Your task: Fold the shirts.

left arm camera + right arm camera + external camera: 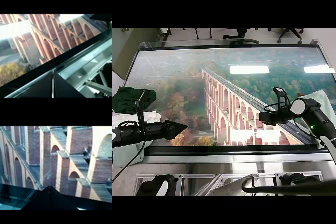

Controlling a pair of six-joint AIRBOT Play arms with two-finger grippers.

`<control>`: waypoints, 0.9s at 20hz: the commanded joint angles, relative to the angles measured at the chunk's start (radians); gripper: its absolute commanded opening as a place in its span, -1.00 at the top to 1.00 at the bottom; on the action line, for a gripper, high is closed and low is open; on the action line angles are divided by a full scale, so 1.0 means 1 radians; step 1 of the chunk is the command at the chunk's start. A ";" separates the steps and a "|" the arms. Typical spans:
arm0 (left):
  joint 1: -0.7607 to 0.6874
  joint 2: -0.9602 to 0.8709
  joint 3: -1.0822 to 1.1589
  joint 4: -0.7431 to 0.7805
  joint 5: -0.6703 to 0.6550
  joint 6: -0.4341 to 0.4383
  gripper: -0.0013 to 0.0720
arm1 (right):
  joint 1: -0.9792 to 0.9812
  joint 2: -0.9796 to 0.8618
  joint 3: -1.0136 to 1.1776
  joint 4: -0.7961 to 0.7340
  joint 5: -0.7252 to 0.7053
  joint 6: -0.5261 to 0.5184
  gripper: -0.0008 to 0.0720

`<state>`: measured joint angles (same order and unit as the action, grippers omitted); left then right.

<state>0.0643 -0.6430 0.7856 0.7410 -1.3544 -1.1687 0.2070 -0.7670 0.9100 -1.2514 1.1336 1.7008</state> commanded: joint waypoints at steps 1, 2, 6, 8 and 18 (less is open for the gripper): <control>0.001 0.002 0.000 0.005 0.008 0.000 0.92 | 0.001 0.000 0.000 0.000 0.000 0.000 0.92; 0.002 0.002 0.008 0.045 0.019 0.000 0.92 | 0.001 0.000 0.000 0.000 0.000 0.001 0.92; 0.002 -0.096 0.204 0.509 0.037 -0.050 0.91 | 0.001 0.000 0.000 0.000 0.000 0.000 0.92; 0.002 -0.188 0.315 0.755 0.082 -0.051 0.01 | 0.001 -0.001 0.000 -0.001 0.000 0.000 0.91; 0.178 -0.948 0.624 1.222 0.352 -0.115 -0.96 | 0.001 -0.001 0.000 0.000 -0.007 -0.003 0.92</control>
<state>0.1726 -1.3636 1.3094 1.8839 -1.0203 -1.2762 0.2070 -0.7677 0.9100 -1.2518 1.1309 1.7008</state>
